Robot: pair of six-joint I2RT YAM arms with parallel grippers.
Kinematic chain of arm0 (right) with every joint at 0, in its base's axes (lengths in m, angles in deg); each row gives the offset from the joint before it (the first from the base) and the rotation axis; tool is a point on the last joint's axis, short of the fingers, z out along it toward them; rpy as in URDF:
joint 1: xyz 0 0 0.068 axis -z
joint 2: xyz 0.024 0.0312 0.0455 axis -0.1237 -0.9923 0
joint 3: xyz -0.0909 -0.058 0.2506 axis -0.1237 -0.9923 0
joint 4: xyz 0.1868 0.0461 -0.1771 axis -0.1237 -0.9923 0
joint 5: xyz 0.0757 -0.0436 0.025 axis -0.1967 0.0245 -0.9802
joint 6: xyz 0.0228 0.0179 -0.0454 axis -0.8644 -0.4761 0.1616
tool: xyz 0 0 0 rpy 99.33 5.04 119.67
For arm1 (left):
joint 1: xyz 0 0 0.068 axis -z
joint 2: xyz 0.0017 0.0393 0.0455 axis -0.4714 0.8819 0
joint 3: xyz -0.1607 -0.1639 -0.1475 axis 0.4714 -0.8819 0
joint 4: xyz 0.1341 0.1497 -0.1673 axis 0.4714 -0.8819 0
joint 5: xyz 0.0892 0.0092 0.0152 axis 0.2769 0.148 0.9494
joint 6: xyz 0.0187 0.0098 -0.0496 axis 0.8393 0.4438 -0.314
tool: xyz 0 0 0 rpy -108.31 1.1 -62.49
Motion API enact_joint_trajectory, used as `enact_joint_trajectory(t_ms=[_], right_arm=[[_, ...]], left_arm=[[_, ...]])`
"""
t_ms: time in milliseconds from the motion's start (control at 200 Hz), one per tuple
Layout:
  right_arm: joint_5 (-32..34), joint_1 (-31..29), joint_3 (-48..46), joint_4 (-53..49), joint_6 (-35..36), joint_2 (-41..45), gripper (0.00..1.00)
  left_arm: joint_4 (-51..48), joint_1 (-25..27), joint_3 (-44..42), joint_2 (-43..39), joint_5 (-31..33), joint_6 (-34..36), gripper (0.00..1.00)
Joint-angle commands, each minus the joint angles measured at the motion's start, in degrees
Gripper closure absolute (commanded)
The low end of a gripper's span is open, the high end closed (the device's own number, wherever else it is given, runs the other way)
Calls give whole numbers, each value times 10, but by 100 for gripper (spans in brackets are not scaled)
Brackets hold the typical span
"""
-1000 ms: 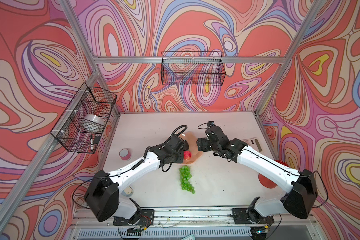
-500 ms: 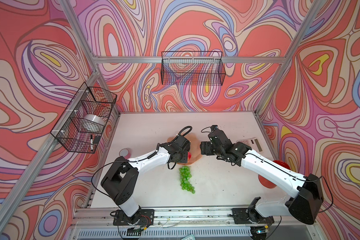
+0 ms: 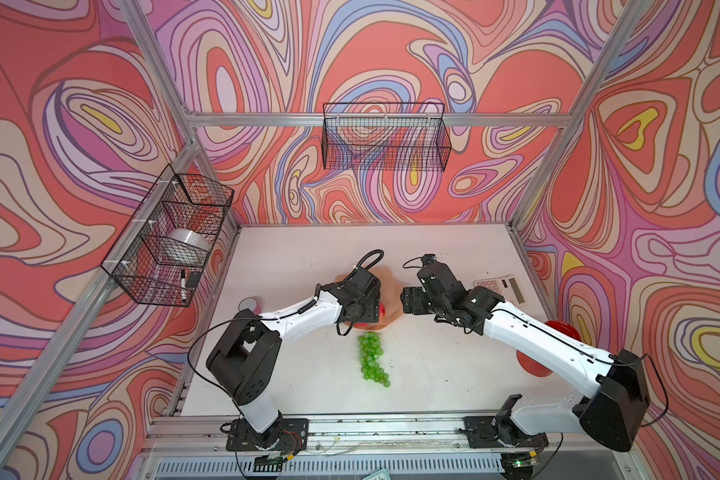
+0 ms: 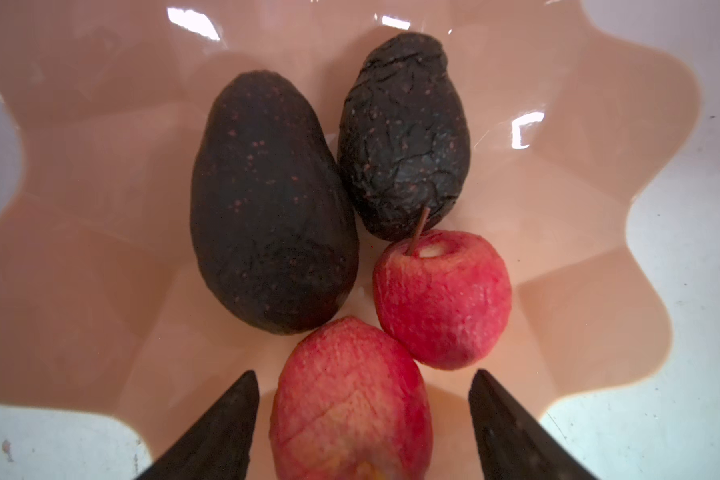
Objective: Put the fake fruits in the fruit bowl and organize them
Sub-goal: 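Grasp the green grapes with the right gripper while the left arm retracts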
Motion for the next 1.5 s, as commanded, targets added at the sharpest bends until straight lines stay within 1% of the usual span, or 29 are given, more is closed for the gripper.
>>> enact_joint_trajectory(t_ms=[0, 105, 210, 325, 401, 526, 626, 846, 956, 1097, 1197, 1297, 1437, 1497], right_arm=[[-20, -37, -26, -1, -2, 27, 9], [-6, -94, -37, -12, -23, 25, 9], [11, -160, -52, -11, -53, 18, 9], [10, -209, -63, 6, -87, -9, 9], [14, -232, -55, 18, -103, -45, 9], [1, -236, -43, 41, -138, -107, 9], [-12, -236, -20, 41, -145, -159, 9], [-8, -236, 20, 40, -142, -230, 8], [-18, -236, 31, 56, -139, -253, 8], [-16, -237, 58, 42, -138, -296, 10], [-13, -236, 63, 44, -138, -308, 13], [-7, -235, 69, 37, -138, -318, 21], [5, -235, 62, 33, -146, -313, 40], [9, -236, 50, 36, -150, -299, 46]], left_arm=[[16, -4, 11, -64, 31, 12, 13], [24, -8, 11, -118, 76, 31, 6], [40, -18, -7, -183, 133, 55, 0], [72, -41, -54, -265, 186, 81, 0], [74, -74, -88, -314, 195, 77, 0], [71, -142, -136, -387, 170, 55, 0], [58, -169, -158, -427, 170, 51, 0], [29, -187, -178, -470, 184, 48, 0], [24, -191, -186, -477, 185, 46, 0], [17, -196, -187, -482, 183, 45, 0], [17, -197, -189, -483, 182, 48, 0], [16, -198, -190, -482, 182, 49, 0], [14, -200, -191, -484, 182, 48, 0], [12, -201, -191, -485, 183, 50, 0]])
